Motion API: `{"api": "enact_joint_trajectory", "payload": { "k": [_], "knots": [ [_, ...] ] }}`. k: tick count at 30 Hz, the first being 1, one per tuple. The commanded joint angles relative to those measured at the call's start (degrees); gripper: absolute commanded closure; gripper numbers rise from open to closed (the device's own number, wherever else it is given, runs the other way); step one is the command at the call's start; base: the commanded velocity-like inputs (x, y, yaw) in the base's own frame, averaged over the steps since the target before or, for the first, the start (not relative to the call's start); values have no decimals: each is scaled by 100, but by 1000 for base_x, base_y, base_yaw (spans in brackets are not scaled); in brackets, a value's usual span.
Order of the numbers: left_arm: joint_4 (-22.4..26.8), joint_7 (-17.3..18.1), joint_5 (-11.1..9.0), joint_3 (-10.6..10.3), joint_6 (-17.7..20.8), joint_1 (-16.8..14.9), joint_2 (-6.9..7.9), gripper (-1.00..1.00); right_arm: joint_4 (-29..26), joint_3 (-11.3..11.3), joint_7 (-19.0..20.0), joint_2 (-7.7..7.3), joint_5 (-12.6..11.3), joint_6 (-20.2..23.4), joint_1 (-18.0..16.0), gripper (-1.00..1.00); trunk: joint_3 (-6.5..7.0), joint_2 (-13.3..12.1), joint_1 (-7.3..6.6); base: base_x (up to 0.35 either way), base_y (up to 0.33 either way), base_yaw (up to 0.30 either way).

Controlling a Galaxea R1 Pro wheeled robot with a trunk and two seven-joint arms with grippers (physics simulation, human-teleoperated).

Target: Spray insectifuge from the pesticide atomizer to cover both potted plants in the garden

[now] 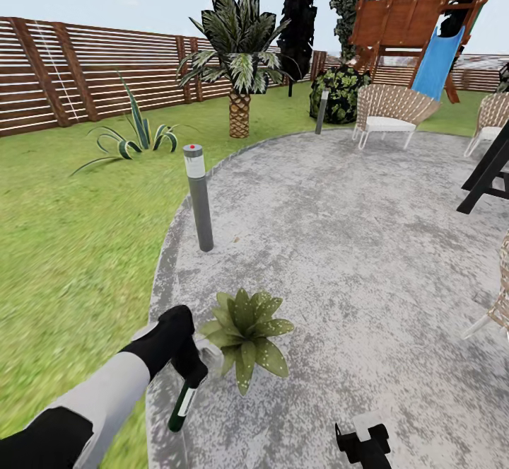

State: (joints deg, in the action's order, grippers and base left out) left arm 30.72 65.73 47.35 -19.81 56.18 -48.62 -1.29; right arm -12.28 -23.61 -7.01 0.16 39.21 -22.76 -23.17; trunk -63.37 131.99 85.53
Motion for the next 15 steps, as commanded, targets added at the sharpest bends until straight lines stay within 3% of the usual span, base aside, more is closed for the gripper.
{"api": "enact_joint_trajectory", "payload": {
  "k": [1,7,15],
  "knots": [
    [80,66,64,-5,52,-39,-3,100,7,-30,-29,2,60,-18,-8,-100,-5,2,-1,0,0,0],
    [118,237,56,-46,66,-523,35,100,7,-30,-29,2,60,-18,-5,-100,-5,2,-1,0,0,0],
    [57,361,56,-82,42,-588,60,100,7,-30,-29,2,60,-18,-8,-100,-5,2,-1,0,0,0]
  ]
}}
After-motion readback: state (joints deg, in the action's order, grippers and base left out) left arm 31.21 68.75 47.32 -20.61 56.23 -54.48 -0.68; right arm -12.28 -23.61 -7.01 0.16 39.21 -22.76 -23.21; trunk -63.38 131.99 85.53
